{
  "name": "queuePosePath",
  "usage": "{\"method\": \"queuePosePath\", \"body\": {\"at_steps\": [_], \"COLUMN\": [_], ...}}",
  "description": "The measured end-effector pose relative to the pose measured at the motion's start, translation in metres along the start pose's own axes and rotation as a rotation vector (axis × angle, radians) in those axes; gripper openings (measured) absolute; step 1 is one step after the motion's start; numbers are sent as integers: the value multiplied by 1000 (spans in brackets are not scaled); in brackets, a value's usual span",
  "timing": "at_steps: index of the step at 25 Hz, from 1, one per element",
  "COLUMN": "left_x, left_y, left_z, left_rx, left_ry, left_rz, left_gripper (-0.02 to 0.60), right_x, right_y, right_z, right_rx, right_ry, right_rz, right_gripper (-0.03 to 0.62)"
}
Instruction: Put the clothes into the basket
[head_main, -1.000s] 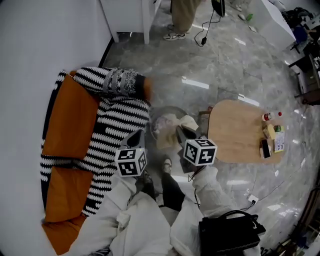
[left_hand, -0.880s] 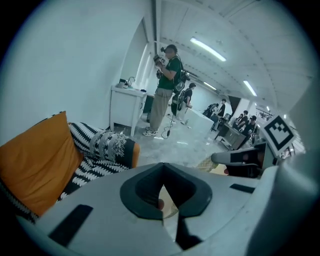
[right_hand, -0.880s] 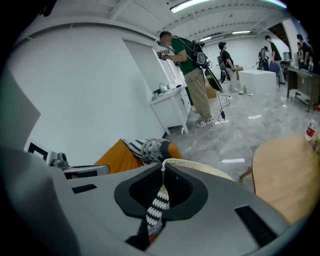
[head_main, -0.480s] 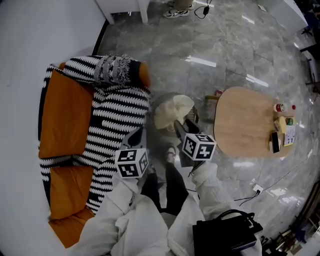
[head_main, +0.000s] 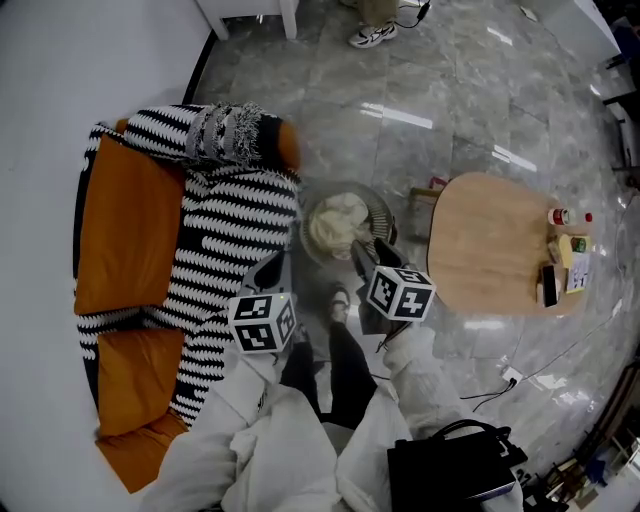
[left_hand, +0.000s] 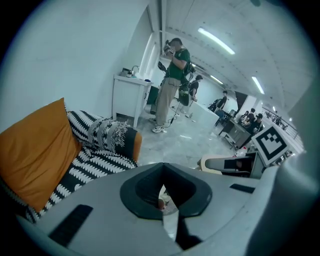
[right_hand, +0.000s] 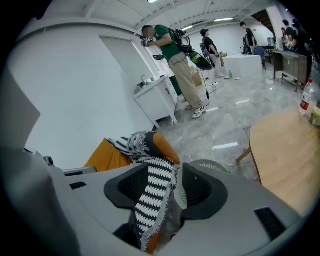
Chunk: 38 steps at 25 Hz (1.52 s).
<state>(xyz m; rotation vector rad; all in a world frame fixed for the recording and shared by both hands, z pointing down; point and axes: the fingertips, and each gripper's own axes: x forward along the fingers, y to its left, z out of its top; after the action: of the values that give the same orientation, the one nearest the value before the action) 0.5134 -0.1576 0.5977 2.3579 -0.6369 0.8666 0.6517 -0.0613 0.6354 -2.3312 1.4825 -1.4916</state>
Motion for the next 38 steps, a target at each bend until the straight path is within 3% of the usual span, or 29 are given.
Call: {"method": "queuePosePath", "body": {"at_steps": [10, 16, 18, 20, 26, 30, 38], "left_x": [-18, -47, -60, -73, -120, -163, -163], "left_y": [-5, 9, 16, 21, 18, 11, -3], "left_z": [14, 22, 25, 29, 42, 33, 38], "left_rx": [34, 43, 40, 40, 45, 41, 78], "left_ry": [-40, -89, -107, -130, -217, -241, -260], "left_rz": [-35, -38, -34, -38, -96, -114, -132], "left_gripper": [6, 6, 6, 6, 6, 6, 6], "right_x": [-32, -67, -83, -100, -154, -193, -195], "right_y": [-12, -5, 6, 16, 36, 62, 73], "right_z": [13, 24, 29, 35, 24, 3, 16], "right_rx": [47, 78, 65, 49, 82, 116, 28], "right_ry": [-93, -212, -259, -304, -399, -432, -457], "right_rz": [-79, -133, -139, -156, -190, -190, -154], "right_gripper": [187, 183, 146, 54, 46, 40, 40]}}
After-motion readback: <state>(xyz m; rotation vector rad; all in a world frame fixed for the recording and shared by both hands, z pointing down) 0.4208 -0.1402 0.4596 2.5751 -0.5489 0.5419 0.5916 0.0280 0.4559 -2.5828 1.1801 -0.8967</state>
